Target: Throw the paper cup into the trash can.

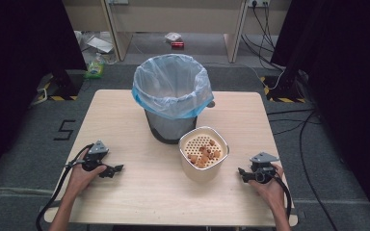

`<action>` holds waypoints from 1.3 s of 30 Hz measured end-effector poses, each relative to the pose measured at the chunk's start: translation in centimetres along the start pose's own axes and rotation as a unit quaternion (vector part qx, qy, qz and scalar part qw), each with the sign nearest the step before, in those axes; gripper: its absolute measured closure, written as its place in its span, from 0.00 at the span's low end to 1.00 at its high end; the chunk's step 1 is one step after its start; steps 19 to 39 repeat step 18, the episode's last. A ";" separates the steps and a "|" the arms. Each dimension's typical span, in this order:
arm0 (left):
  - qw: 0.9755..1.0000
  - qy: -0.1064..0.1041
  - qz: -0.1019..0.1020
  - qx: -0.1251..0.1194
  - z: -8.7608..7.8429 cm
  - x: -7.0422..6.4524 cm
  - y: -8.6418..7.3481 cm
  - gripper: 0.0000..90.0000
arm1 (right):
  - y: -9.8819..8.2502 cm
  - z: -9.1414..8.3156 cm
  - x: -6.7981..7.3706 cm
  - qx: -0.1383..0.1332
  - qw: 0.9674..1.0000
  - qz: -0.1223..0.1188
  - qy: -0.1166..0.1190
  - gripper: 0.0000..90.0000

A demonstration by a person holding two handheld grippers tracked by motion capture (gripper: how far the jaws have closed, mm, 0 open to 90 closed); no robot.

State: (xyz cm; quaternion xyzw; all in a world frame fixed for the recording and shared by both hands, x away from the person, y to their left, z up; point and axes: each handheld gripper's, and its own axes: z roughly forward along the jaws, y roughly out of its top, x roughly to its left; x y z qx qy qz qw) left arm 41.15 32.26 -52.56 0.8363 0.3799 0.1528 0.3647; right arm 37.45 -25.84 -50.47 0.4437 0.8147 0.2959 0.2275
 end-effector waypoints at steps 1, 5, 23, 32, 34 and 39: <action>1.000 0.000 0.000 0.000 0.0 0.0 0.0 0.00 | -0.4 0.2 -0.1 -0.015 1.000 0.023 0.012 0.37; 1.000 0.000 0.000 0.000 0.0 0.0 0.0 0.00 | -1.0 0.5 -0.4 -0.033 0.998 0.048 0.023 0.32; 1.000 0.000 0.000 0.000 0.0 0.0 0.0 0.00 | -1.0 0.5 -0.4 -0.033 0.998 0.050 0.023 0.31; 1.000 0.000 0.000 0.000 0.0 0.0 0.0 0.00 | -1.0 0.5 -0.4 -0.033 0.998 0.050 0.023 0.31; 1.000 0.000 0.000 0.000 0.0 0.0 0.0 0.00 | -1.0 0.5 -0.4 -0.033 0.998 0.050 0.023 0.31; 1.000 0.000 0.000 0.000 0.0 0.0 0.0 0.00 | -1.0 0.5 -0.4 -0.033 0.998 0.050 0.023 0.31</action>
